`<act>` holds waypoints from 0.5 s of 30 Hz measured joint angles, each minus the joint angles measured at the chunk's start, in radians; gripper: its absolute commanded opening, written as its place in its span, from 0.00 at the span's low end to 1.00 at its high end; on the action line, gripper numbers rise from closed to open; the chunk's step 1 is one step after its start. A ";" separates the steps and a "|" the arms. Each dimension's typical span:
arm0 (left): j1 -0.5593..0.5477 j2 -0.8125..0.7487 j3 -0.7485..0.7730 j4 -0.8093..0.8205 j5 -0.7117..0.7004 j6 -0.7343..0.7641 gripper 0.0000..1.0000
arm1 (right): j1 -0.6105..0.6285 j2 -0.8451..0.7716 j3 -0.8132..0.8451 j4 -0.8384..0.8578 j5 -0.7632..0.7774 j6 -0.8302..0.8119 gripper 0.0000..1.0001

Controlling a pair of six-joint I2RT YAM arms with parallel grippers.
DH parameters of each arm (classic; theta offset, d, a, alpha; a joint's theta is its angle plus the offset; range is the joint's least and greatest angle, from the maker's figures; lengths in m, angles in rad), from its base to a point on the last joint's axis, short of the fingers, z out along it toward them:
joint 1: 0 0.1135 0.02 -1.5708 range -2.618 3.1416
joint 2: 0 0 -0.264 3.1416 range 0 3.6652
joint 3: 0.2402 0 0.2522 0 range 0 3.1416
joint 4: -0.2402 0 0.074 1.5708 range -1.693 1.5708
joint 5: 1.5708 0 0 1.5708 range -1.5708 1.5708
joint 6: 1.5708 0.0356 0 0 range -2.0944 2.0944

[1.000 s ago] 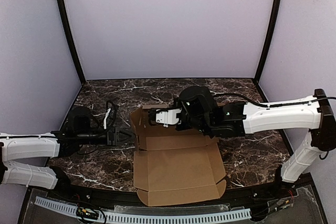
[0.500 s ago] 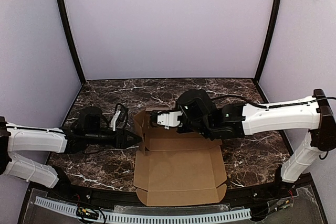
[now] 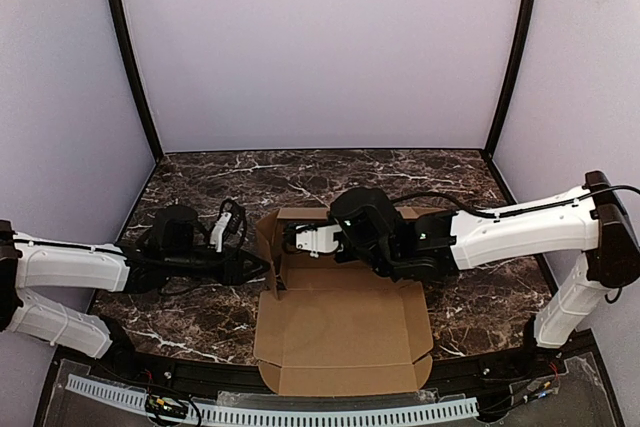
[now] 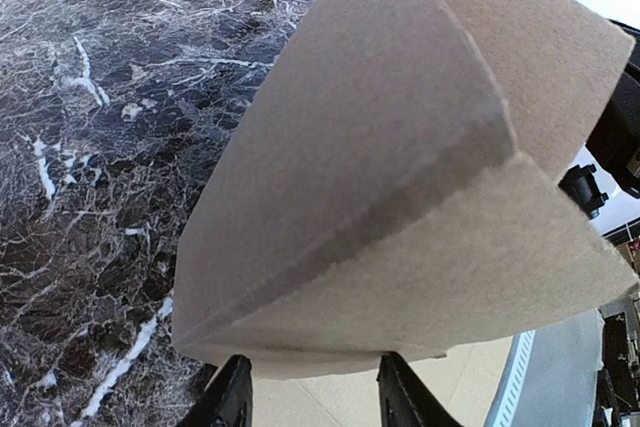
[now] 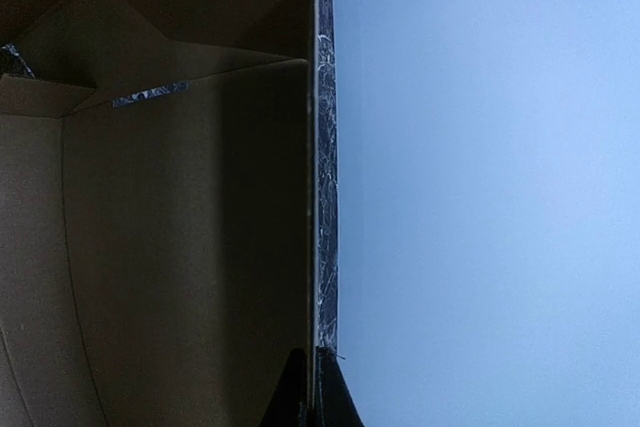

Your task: Fold the paper box

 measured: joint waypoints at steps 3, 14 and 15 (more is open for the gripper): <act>-0.009 0.005 0.011 -0.025 -0.028 0.024 0.50 | 0.003 0.000 -0.002 0.002 0.004 -0.003 0.00; -0.030 0.003 0.061 -0.109 -0.132 0.105 0.65 | 0.005 0.000 -0.002 0.000 0.005 -0.002 0.00; -0.030 0.003 0.062 -0.109 -0.138 0.110 0.65 | 0.005 0.000 -0.002 -0.001 0.005 -0.002 0.00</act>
